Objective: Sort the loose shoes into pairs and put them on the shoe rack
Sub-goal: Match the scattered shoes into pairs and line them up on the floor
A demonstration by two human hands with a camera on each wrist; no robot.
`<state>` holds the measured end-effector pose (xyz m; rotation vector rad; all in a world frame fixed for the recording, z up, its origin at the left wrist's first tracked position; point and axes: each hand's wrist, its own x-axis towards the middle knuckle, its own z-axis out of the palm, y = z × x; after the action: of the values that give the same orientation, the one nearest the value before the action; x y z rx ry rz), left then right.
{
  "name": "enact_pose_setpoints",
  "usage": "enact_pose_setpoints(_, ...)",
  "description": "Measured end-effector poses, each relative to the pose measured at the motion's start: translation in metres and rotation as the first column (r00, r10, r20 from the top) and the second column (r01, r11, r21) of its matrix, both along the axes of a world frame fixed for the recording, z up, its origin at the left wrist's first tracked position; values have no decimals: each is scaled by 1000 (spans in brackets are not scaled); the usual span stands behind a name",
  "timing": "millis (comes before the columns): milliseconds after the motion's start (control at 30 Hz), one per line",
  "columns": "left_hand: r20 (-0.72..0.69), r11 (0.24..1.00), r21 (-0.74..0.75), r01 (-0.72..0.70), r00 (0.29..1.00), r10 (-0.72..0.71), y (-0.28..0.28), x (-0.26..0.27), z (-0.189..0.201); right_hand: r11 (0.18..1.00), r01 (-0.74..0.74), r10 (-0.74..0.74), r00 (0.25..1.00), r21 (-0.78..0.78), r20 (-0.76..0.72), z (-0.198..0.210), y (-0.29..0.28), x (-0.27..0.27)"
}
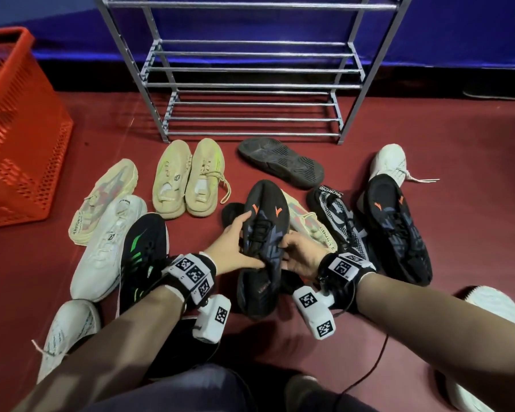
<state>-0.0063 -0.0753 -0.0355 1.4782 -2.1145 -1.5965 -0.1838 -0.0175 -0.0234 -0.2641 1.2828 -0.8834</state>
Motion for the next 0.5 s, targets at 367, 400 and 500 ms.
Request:
enact_pose_setpoints(367,-192,994,5,-105,976,104,-3,-76,-8,963,208,-249,929,-169,-272,2,-19,-53)
enact_pose_setpoints(400,-185,996,17,-88,979,89,-4,-84,-12,951,242,-298,887,-194,-354,0,-19,-64)
enact_pose_setpoints(500,-125,997,34,-65,990,69,-3,-107,-17,942,260,-327,576,-211,-749,-11,-13,-113)
